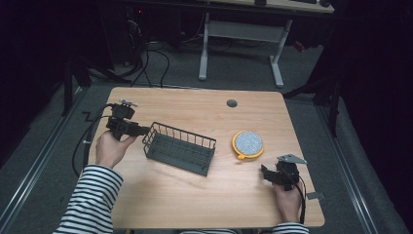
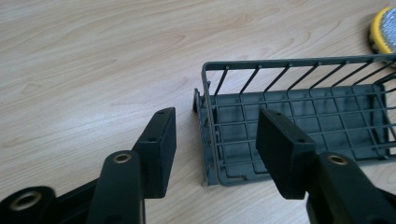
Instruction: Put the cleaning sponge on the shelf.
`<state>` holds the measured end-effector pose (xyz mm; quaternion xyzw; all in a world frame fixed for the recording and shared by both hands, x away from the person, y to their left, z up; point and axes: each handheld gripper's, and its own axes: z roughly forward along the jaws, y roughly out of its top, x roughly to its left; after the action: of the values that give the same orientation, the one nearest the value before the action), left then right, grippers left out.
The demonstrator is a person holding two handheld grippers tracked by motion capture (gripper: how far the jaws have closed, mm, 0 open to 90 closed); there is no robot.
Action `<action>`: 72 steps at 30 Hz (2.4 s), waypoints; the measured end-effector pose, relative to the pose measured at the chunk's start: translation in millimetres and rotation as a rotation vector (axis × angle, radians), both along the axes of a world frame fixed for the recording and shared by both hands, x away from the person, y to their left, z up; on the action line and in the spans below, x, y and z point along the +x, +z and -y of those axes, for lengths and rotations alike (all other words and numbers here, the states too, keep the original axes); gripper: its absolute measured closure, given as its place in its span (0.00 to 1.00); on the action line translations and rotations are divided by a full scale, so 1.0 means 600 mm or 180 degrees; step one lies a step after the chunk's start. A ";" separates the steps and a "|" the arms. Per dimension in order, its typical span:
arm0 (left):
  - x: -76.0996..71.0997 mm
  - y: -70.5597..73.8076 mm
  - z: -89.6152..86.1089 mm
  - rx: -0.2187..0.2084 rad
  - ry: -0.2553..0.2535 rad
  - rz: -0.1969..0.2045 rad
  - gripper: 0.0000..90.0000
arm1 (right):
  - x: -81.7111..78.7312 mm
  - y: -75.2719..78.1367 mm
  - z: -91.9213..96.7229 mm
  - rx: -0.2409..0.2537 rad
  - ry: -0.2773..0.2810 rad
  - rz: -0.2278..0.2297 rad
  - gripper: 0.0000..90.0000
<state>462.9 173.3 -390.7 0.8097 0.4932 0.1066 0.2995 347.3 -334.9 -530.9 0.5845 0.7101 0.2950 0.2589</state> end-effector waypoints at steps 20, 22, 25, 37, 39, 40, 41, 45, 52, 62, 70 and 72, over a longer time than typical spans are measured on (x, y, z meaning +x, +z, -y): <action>0.045 -0.046 0.035 0.0394 -0.0039 -0.0311 0.76 | 0.000 0.000 0.000 0.0001 0.0012 -0.0004 0.28; 0.047 -0.049 0.037 0.0416 -0.0044 -0.0349 0.78 | 0.000 0.000 0.000 -0.0003 0.0012 -0.0006 0.28; 0.047 -0.049 0.037 0.0402 -0.0062 -0.0357 0.81 | 0.000 0.000 0.000 -0.0002 0.0015 -0.0006 0.28; 0.049 -0.053 0.043 0.0369 -0.0052 -0.0342 0.91 | 0.000 0.000 0.000 -0.0002 0.0011 -0.0008 0.28; 0.050 -0.053 0.043 0.0358 -0.0044 -0.0343 0.91 | 0.000 0.000 0.000 0.0001 0.0009 -0.0010 0.28; 0.051 -0.053 0.043 0.0352 -0.0034 -0.0344 0.92 | 0.000 0.000 0.000 -0.0003 0.0012 -0.0008 0.28; 0.051 -0.053 0.043 0.0352 -0.0034 -0.0344 0.92 | 0.000 0.000 0.000 -0.0003 0.0012 -0.0008 0.28; 0.051 -0.053 0.043 0.0343 -0.0021 -0.0335 0.92 | 0.000 0.000 0.000 -0.0002 0.0010 -0.0009 0.28; 0.054 -0.055 0.048 0.0285 -0.0006 -0.0327 0.94 | 0.000 0.000 0.000 -0.0002 0.0013 -0.0009 0.28; 0.051 -0.055 0.061 0.0249 -0.0047 -0.0314 0.95 | 0.000 0.000 0.000 -0.0003 0.0010 -0.0008 0.28; 0.047 -0.054 0.075 0.0241 -0.0085 -0.0302 0.95 | 0.000 0.000 0.000 -0.0004 0.0013 -0.0007 0.28; 0.045 -0.054 0.081 0.0231 -0.0106 -0.0302 0.95 | 0.000 0.000 0.000 -0.0006 0.0016 -0.0004 0.28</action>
<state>490.1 124.7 -422.8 0.8323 0.4891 0.0809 0.2480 347.4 -334.9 -530.7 0.5827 0.7121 0.2945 0.2583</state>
